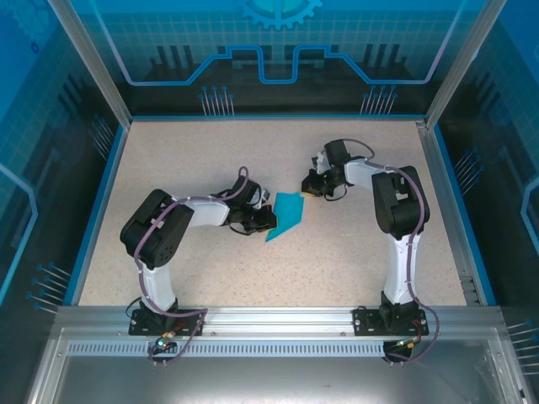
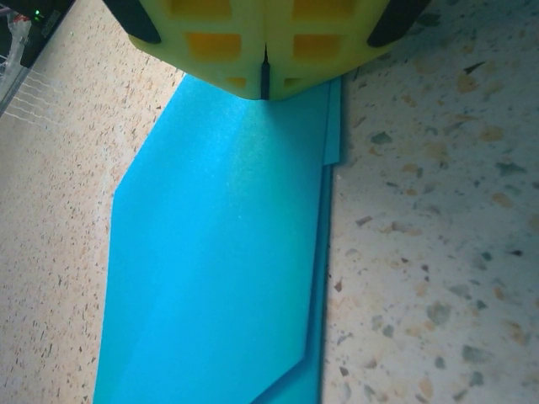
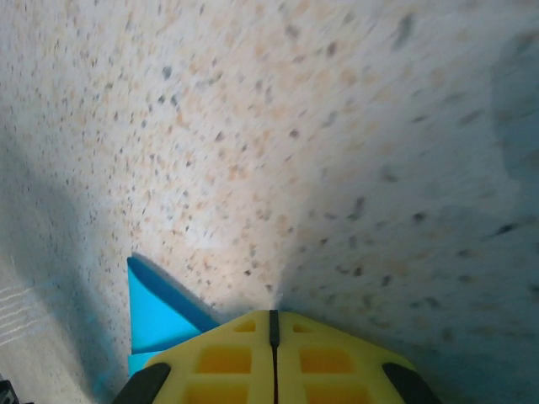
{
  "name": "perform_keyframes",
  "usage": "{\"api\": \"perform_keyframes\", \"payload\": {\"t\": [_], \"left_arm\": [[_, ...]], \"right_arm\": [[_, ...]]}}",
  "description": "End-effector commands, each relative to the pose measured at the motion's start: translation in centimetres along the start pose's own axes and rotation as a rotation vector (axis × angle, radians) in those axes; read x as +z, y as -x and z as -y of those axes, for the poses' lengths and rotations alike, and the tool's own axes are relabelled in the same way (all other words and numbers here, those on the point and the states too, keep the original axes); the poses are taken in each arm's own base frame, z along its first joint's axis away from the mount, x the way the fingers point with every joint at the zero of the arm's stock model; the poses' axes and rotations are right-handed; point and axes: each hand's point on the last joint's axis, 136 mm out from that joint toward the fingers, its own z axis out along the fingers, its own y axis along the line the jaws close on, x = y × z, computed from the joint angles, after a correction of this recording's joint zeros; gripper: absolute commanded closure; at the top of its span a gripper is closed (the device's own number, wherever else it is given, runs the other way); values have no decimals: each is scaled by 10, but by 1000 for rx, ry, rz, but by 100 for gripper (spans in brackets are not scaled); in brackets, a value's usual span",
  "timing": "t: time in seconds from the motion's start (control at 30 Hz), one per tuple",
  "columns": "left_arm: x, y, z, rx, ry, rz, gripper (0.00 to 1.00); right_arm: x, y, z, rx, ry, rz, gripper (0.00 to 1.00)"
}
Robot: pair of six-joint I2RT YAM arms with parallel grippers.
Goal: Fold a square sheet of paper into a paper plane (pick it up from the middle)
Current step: Fourth fold the wing at the center of the table.
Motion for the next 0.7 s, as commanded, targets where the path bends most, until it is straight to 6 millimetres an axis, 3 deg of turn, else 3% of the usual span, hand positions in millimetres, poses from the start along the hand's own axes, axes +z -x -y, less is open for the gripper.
{"api": "perform_keyframes", "payload": {"t": [0.0, 0.13, 0.23, 0.5, 0.67], "left_arm": [[10, -38, -42, -63, 147, -126, 100], [10, -37, -41, -63, 148, -124, 100], [10, -36, -41, -62, 148, -120, 100], [9, -32, -37, -57, 144, -108, 100], [10, -32, -36, -53, 141, -105, 100]], "right_arm": [[-13, 16, 14, 17, -62, 40, 94], [-38, 14, -13, -31, -34, 89, 93], [-44, -6, -33, -49, 7, 75, 92], [-4, -84, -84, -58, 131, -75, 93], [10, -106, -97, -48, 160, -107, 93]]}}
